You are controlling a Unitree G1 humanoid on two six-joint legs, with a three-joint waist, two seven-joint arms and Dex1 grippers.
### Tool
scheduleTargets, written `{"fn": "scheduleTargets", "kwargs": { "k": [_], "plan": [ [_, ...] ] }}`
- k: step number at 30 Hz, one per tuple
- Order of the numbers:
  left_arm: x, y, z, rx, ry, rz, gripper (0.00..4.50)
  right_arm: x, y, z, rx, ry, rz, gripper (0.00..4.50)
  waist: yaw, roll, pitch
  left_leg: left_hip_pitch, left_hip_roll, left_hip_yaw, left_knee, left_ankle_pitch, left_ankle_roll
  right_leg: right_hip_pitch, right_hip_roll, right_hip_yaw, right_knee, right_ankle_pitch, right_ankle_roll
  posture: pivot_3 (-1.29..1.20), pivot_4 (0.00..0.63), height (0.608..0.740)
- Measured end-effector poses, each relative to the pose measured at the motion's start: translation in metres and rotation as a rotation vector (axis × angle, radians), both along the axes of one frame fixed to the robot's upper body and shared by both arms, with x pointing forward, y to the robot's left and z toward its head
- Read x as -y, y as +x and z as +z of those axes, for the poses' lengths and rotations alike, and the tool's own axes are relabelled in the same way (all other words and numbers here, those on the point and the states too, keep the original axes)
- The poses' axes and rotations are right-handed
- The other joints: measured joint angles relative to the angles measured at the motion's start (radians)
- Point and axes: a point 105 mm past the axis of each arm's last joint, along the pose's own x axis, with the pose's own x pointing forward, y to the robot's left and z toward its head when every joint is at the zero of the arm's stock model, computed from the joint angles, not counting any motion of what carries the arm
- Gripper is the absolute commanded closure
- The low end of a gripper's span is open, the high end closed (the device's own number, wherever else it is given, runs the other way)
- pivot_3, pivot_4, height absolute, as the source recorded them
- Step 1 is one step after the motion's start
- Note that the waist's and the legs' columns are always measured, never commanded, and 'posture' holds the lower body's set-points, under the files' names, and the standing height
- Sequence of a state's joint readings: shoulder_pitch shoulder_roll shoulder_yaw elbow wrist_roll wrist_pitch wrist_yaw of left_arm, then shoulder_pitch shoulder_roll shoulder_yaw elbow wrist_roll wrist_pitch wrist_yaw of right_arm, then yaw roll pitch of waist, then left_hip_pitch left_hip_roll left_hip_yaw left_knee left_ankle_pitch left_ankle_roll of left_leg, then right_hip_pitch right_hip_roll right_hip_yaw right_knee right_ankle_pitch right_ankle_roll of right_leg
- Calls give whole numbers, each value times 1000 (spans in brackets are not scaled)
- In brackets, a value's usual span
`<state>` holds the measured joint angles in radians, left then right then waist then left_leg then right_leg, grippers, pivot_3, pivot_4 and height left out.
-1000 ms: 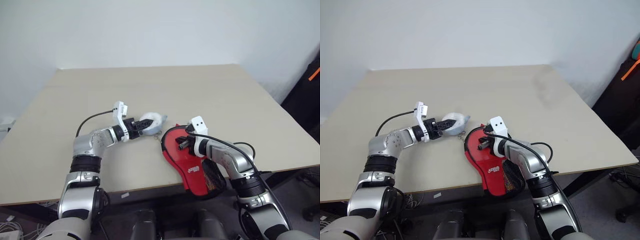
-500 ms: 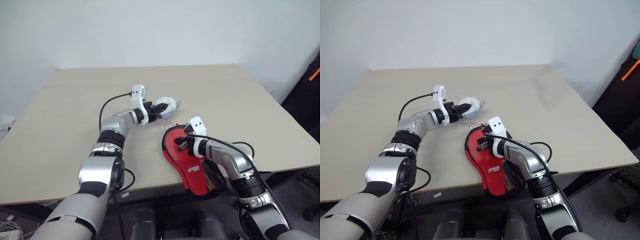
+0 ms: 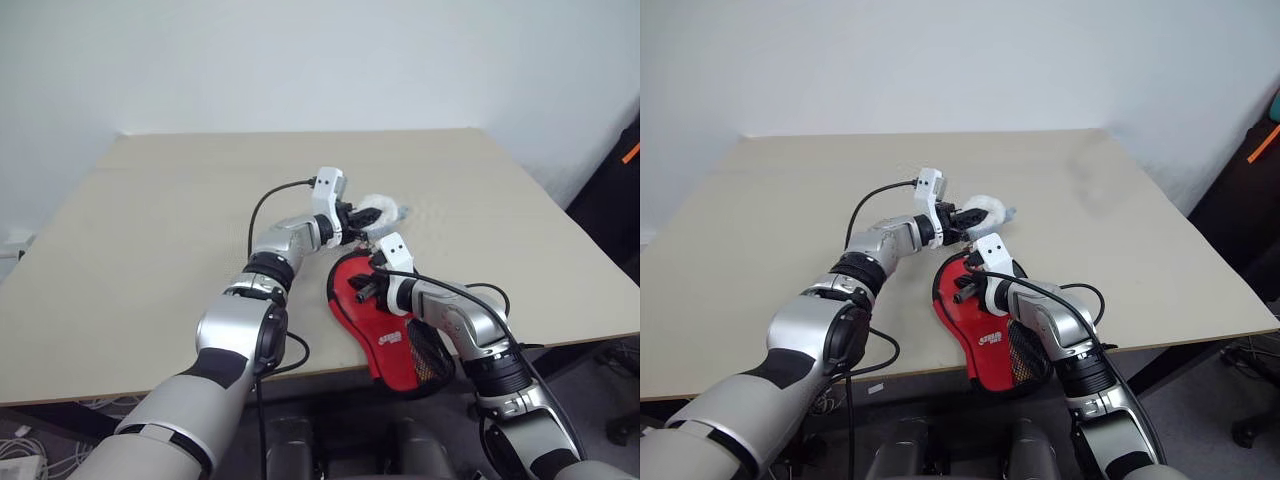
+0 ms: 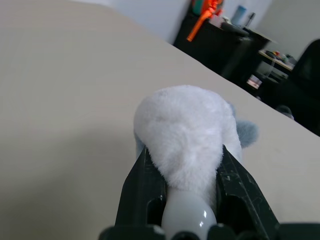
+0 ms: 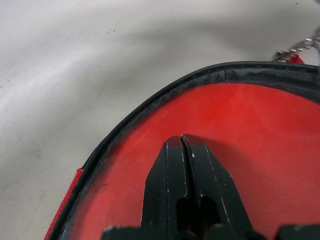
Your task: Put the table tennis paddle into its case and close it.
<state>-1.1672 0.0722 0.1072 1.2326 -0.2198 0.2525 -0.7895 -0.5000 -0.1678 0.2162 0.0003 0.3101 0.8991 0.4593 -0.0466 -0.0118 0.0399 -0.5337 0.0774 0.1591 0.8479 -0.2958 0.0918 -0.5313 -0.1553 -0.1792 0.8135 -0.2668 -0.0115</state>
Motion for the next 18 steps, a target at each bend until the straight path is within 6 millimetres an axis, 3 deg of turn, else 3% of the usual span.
{"fn": "scheduleTargets", "kwargs": {
  "k": [5, 11, 12, 18],
  "plan": [
    [7, -14, -14, 11, 72, -128, 3903, 0, -1, 0, -2, -3, 2, 4500, 0, 0, 0, 0, 0, 0, 1, 0, 1, 0, 0, 0, 0, 0, 0, 0, 0, 654],
    [-9, -30, -30, 50, 202, -276, 3903, 0, -2, 0, -2, -5, 5, 4500, 0, 0, 0, 0, 0, 0, 1, -1, 1, 0, 0, 0, 0, 0, 0, 0, 0, 654],
    [-12, -31, -31, 52, 207, -288, 3246, 0, -2, 0, -1, -5, 5, 4500, 0, 0, 0, 0, 0, 0, 1, -1, 1, 0, 0, 0, 0, 0, 0, 0, 0, 654],
    [-22, -34, -22, 50, 198, -325, 1159, -1, -2, 0, 0, -7, 10, 4500, -1, 0, 0, 0, 1, 0, 1, -1, 1, 0, 0, 0, 0, 0, 0, 0, 0, 654]
  ]
}}
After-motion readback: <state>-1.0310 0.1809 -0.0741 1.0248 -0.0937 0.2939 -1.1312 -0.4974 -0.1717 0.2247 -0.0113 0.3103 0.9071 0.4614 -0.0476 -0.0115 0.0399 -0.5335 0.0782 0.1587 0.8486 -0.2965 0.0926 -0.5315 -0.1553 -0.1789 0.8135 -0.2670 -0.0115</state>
